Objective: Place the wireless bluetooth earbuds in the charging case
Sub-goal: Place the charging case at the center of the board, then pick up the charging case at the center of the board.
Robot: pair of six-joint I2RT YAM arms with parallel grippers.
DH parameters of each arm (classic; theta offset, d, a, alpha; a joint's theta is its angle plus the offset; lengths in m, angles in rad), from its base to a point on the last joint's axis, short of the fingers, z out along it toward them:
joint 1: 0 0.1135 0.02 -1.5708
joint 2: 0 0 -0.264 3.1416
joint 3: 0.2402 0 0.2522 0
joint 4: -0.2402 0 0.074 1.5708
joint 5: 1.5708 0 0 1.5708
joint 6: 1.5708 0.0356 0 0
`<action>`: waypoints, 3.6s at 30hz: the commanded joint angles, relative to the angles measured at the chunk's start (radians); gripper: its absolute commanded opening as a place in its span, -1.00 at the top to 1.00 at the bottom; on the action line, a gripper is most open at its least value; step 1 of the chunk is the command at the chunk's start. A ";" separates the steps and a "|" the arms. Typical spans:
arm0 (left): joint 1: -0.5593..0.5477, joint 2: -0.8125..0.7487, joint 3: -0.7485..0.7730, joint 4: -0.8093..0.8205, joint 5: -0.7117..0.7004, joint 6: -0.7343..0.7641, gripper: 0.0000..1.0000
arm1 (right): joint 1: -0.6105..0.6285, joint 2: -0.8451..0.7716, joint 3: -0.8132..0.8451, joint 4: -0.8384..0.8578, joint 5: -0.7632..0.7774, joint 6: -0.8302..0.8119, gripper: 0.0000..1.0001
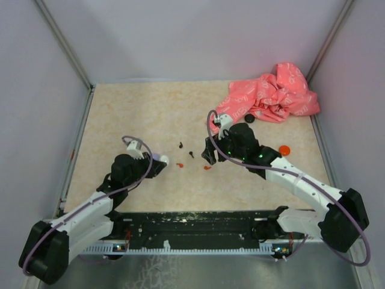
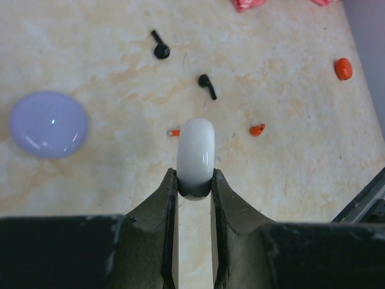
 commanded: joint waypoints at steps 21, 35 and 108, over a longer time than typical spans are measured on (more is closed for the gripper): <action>0.254 0.347 0.020 -0.061 0.030 -0.208 0.25 | -0.007 -0.110 -0.099 0.063 0.304 -0.045 -0.39; 0.334 0.147 0.102 -0.333 -0.050 -0.185 -0.75 | -0.006 -0.060 -0.046 0.032 0.398 -0.033 -0.42; 0.336 -0.033 0.447 -0.508 -0.097 0.488 -0.99 | -0.551 0.989 0.690 -0.009 0.350 -0.031 -0.08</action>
